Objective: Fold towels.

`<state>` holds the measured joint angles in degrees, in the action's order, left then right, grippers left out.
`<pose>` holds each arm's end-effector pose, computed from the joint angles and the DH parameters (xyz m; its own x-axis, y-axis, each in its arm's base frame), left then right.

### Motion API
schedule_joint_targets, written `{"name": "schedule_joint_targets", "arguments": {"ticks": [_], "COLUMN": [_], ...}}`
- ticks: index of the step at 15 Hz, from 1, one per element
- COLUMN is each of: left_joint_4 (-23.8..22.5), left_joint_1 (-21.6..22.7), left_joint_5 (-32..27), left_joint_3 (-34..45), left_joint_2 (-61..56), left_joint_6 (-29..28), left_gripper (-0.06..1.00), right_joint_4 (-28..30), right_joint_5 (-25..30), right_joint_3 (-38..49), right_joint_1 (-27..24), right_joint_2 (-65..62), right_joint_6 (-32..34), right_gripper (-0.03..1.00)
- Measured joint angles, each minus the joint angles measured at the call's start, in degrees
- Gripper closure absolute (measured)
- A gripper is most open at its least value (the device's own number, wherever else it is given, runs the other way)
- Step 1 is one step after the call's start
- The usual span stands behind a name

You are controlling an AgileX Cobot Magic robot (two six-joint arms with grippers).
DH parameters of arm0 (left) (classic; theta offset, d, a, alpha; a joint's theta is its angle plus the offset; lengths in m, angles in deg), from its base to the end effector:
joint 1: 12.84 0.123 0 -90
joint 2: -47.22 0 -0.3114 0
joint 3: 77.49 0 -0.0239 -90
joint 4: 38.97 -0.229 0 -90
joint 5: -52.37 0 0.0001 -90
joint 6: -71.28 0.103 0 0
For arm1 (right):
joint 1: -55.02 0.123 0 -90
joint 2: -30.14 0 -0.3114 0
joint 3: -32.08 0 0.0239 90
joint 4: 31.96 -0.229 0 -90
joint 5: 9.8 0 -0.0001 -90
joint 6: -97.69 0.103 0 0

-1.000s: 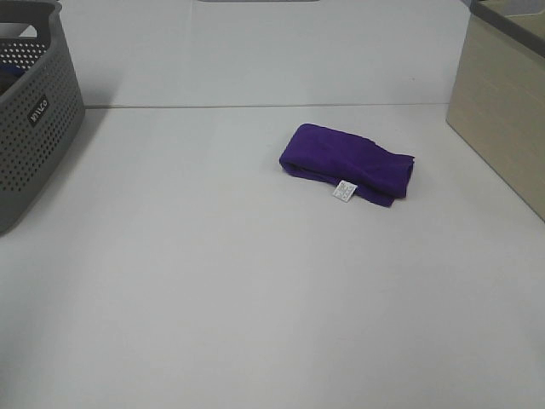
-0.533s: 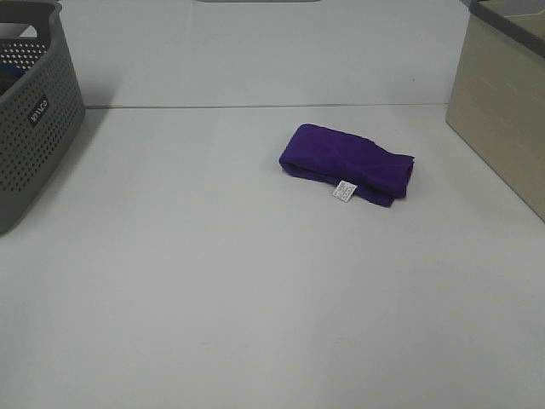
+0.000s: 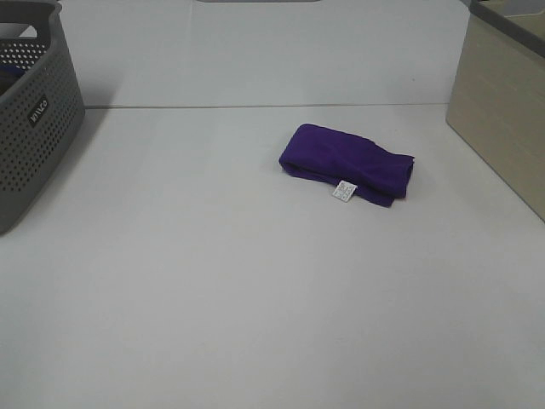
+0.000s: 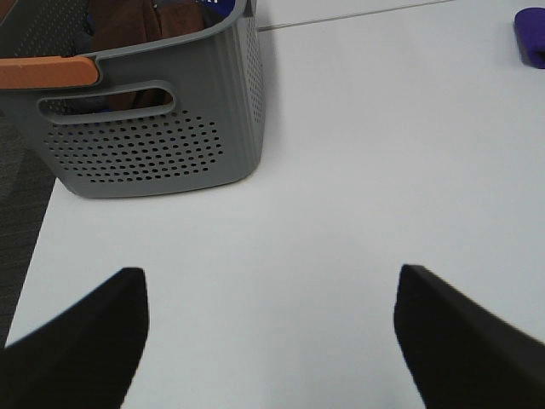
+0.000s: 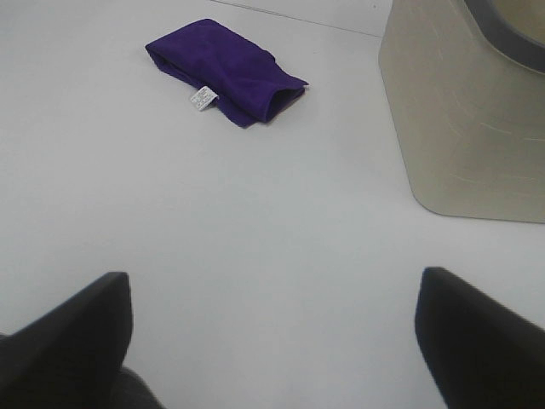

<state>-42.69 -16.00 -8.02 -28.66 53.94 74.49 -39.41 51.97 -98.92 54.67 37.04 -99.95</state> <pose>-0.0411 0.0081 0.2637 -0.4339 0.1120 -0.8940 0.0427 0.9937 0.1037 -0.0421 0.0120 0.2613 -0.4241 -0.2394 -0.8734 -0.2048 0.9648 -0.1651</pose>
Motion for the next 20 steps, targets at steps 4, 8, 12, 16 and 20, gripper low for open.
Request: {"name": "schedule_joint_targets", "arguments": {"ticks": [4, 8, 12, 16, 20], "left_joint_4": [2.1, 4.5, 4.5, 4.5, 4.5], "left_joint_1": [0.0, 2.3, 2.6, 2.6, 2.6], "left_joint_5": [0.1, 0.1, 0.1, 0.1, 0.1], "left_joint_3": [0.0, 0.0, 0.0, 0.0, 0.0], "left_joint_2": [0.0, 0.0, 0.0, 0.0, 0.0], "left_joint_6": [-0.3, -0.2, -0.2, -0.2, -0.2], "left_gripper": [0.21, 0.21, 0.21, 0.21, 0.21], "right_joint_4": [-0.1, -0.2, -1.8, -5.5, -5.7], "right_joint_5": [0.0, -0.1, -0.1, -0.2, -0.2], "right_joint_3": [0.0, 0.0, 0.0, 0.0, 0.0], "right_joint_1": [0.1, -3.6, -3.8, -3.8, -3.8], "right_joint_2": [0.0, 0.0, 0.0, 0.0, 0.0], "right_joint_6": [0.2, 0.2, 0.2, 2.1, 2.1], "right_gripper": [0.10, 0.10, 0.10, 0.10, 0.10]}}
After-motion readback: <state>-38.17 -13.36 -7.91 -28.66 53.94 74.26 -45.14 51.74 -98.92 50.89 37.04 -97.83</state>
